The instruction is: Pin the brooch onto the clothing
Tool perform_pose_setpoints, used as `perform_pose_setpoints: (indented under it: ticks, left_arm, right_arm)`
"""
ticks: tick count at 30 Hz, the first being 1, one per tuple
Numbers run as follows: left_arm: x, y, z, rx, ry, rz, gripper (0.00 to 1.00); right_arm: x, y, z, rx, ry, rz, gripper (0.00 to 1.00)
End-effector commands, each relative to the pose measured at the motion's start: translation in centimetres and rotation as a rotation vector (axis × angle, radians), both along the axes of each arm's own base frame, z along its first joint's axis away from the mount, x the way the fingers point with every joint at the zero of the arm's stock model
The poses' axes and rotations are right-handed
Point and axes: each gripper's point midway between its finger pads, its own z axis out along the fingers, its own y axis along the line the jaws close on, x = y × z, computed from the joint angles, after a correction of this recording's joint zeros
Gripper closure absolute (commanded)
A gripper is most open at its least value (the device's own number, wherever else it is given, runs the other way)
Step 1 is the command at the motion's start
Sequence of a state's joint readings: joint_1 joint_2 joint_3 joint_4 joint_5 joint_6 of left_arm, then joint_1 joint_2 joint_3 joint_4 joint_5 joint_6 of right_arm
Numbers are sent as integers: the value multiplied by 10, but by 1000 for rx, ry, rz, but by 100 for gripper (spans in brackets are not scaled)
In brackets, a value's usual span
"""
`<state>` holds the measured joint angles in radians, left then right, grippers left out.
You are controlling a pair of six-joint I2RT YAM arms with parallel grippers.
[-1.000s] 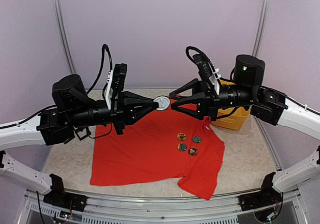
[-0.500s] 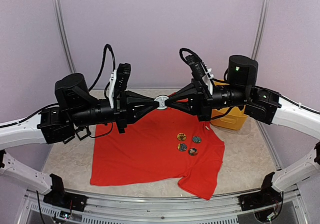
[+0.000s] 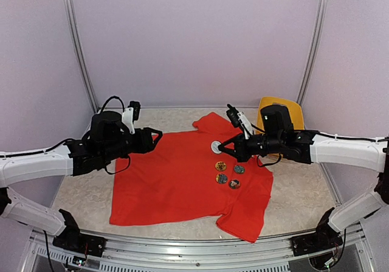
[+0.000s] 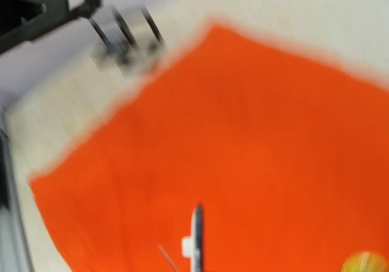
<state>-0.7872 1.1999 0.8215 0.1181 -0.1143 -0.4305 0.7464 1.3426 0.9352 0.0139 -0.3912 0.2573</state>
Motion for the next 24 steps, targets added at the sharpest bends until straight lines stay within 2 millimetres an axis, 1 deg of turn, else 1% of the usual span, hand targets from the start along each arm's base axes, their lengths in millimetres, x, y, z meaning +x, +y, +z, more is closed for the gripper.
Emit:
perform_pose_setpoints:
  ticks: [1,2,4,6,8,10,12,14,16,17,18,19,20,21,22,23,24]
  left_arm:
    - [-8,47,-128,39,349,208,46]
    - [-12,56,-149,53,389,232,46]
    - [-19,73,-184,77,463,280,45]
    - [-25,88,-212,87,533,308,45]
    - [-30,102,-237,90,604,334,45]
    - [-33,115,-253,71,659,363,45]
    - [-33,126,-257,58,672,398,45]
    - [-27,137,-251,81,638,453,45]
    - [-15,143,-227,112,538,507,44]
    - [-9,137,-210,144,463,506,42]
    - [-4,121,-183,184,338,465,41]
    - [-4,98,-159,242,212,392,39]
    - [-10,70,-137,295,89,295,36]
    - [-19,41,-121,347,-16,163,35]
    - [-31,11,-118,393,-78,11,35]
    - [-46,-18,-119,434,-119,-162,35]
    - [-61,-40,-123,471,-146,-302,35]
  right_arm:
    - [9,-11,-54,-29,112,-87,100]
    - [9,-14,-64,-34,134,-97,100]
    - [9,-18,-81,-42,170,-104,100]
    - [8,-23,-92,-51,187,-110,100]
    - [9,-27,-99,-57,199,-122,100]
    - [10,-33,-107,-65,218,-137,100]
    - [10,-37,-108,-61,228,-144,100]
    - [10,-40,-106,-51,225,-153,100]
    - [11,-44,-104,-50,222,-168,100]
    - [11,-45,-103,-49,221,-169,100]
    - [10,-45,-101,-49,217,-168,100]
    - [9,-46,-101,-51,215,-164,100]
    - [9,-46,-100,-52,212,-161,100]
    - [9,-46,-98,-54,206,-160,100]
    - [9,-47,-99,-57,203,-164,100]
    - [9,-48,-98,-58,199,-166,100]
    - [9,-48,-99,-60,196,-166,100]
